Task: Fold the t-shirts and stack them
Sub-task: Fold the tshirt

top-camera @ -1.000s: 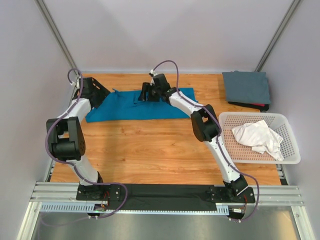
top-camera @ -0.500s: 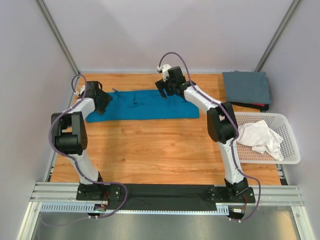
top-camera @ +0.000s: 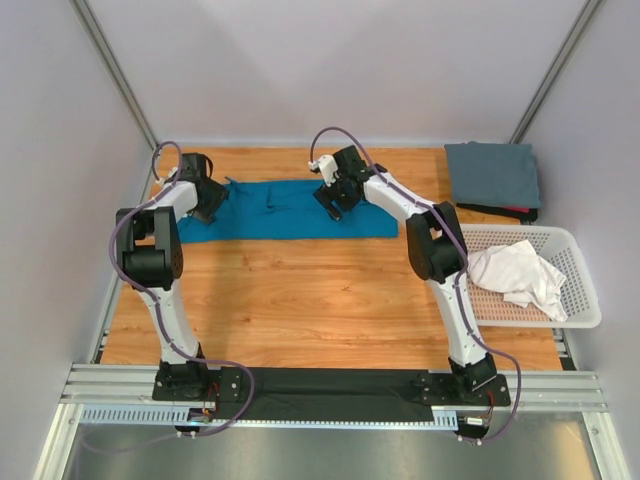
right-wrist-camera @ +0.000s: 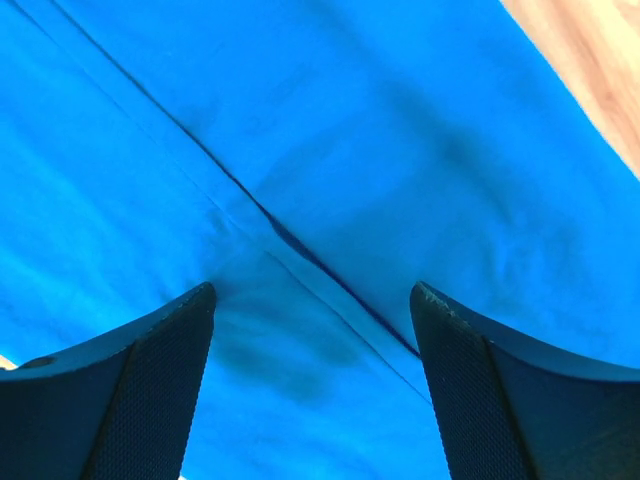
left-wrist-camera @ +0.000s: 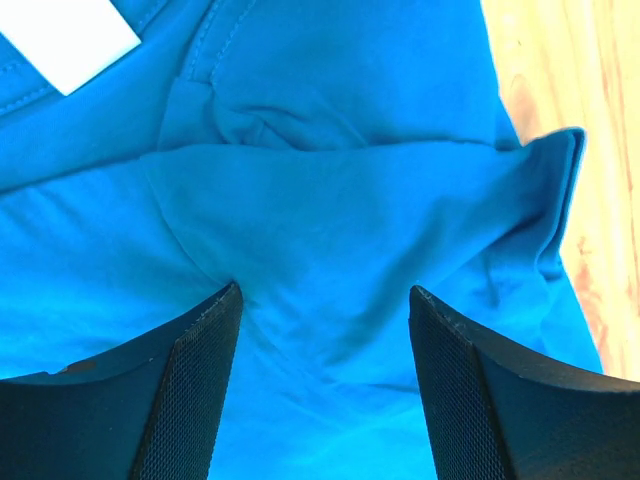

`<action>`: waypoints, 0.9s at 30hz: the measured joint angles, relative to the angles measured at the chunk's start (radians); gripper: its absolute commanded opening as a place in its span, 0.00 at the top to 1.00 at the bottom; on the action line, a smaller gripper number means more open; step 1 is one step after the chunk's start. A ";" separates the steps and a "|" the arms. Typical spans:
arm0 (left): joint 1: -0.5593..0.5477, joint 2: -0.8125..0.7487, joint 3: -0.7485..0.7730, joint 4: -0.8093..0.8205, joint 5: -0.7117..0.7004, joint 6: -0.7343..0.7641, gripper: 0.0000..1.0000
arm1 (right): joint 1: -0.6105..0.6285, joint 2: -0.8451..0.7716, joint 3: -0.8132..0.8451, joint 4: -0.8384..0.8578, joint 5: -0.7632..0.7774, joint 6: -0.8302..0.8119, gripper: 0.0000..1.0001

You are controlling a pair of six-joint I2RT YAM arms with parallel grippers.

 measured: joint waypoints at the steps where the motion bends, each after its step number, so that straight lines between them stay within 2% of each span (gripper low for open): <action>1: 0.000 0.019 0.026 -0.008 0.002 0.009 0.27 | 0.006 0.000 0.000 -0.006 0.006 -0.002 0.20; 5: -0.003 0.101 0.153 -0.052 0.010 0.058 0.27 | 0.039 -0.040 -0.066 0.005 0.027 -0.003 0.21; 12: -0.039 0.216 0.323 -0.072 0.051 0.130 0.28 | 0.116 -0.222 -0.359 0.027 0.039 0.090 0.18; 15: -0.075 0.267 0.403 -0.076 0.075 0.158 0.29 | 0.158 -0.270 -0.436 0.026 0.053 0.168 0.18; 21: -0.158 0.403 0.601 -0.048 0.152 0.223 0.31 | 0.250 -0.280 -0.449 0.013 0.105 0.349 0.17; 27: -0.231 0.473 0.703 -0.029 0.198 0.253 0.31 | 0.294 -0.280 -0.435 -0.004 0.107 0.551 0.16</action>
